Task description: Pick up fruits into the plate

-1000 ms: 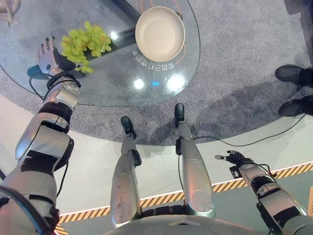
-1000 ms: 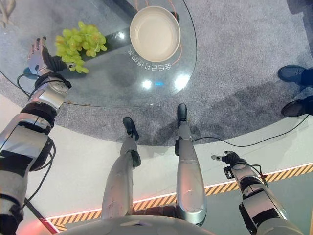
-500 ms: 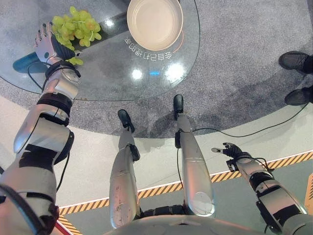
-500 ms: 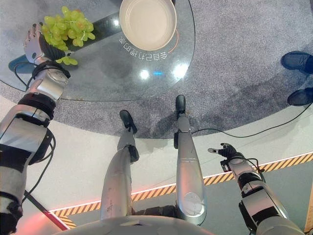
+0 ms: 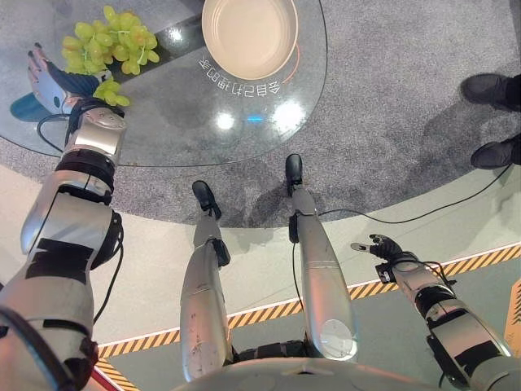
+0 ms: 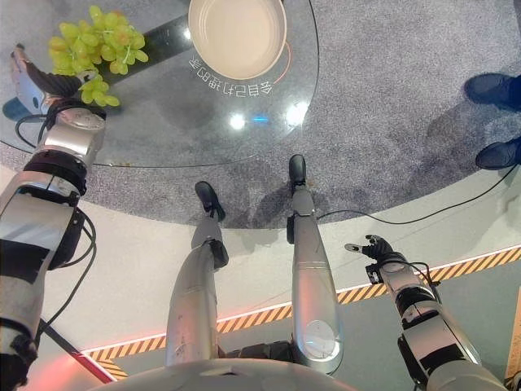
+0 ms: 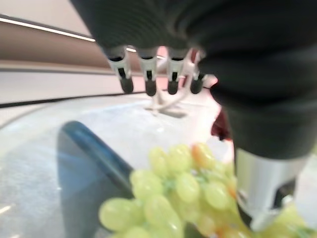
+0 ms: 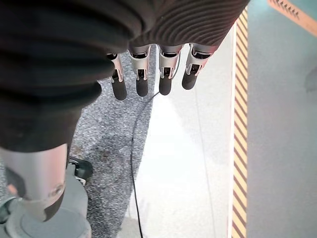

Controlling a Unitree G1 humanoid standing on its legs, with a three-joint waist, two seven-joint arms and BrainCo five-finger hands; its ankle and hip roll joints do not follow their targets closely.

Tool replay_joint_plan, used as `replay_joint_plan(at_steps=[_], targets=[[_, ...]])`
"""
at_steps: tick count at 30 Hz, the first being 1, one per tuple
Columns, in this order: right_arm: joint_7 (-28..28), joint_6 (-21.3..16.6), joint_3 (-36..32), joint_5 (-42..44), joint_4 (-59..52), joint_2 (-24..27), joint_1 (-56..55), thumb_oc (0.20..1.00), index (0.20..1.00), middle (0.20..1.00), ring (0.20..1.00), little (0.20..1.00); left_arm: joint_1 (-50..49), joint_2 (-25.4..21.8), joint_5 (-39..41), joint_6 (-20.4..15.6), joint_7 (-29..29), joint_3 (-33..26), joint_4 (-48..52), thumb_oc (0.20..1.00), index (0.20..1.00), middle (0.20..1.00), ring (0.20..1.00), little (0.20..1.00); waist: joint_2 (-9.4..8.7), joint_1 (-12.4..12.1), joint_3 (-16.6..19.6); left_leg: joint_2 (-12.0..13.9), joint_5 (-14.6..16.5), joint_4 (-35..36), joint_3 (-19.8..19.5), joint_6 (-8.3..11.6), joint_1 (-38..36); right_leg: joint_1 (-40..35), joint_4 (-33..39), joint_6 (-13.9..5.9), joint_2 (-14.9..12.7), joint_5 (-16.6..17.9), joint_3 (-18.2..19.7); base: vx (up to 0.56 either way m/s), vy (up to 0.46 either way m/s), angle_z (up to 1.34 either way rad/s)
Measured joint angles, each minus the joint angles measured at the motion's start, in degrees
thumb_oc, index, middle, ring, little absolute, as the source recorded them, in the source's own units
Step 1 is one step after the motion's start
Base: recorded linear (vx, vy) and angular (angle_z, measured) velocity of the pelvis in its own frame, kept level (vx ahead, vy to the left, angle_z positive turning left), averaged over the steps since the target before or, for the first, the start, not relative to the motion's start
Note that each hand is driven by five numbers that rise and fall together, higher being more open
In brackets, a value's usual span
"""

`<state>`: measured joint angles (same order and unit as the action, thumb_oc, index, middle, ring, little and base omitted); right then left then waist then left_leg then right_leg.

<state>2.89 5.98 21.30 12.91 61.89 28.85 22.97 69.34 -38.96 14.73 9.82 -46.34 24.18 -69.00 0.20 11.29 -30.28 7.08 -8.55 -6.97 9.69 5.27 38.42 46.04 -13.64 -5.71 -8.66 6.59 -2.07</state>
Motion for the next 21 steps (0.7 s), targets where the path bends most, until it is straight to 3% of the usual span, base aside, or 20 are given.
replay_joint_plan(at_steps=[12,21], targets=[[0.83,-0.02,0.79,1.71,-2.05,0.00,-0.02,1.000,1.000,1.000,1.000,1.000,1.06,0.02,5.81,3.69,3.47,-0.27,-2.61,1.000,1.000,1.000,1.000,1.000,-1.04,0.52,0.09,0.34,1.90,-4.82,-0.60,-0.16,4.36,2.71,-1.37,0.01,0.02,-0.01,0.22,0.00,-0.003,0.00],[1.28,0.02,1.20,1.70,-3.10,0.02,-0.04,1.000,1.000,1.000,1.000,1.000,2.66,0.09,7.84,3.67,8.23,0.37,-2.72,1.000,1.000,1.000,1.000,1.000,-1.56,1.40,0.17,0.87,3.51,-7.62,-0.23,-0.10,6.12,3.87,-1.86,0.05,0.41,-0.35,1.10,0.02,0.012,-0.04]])
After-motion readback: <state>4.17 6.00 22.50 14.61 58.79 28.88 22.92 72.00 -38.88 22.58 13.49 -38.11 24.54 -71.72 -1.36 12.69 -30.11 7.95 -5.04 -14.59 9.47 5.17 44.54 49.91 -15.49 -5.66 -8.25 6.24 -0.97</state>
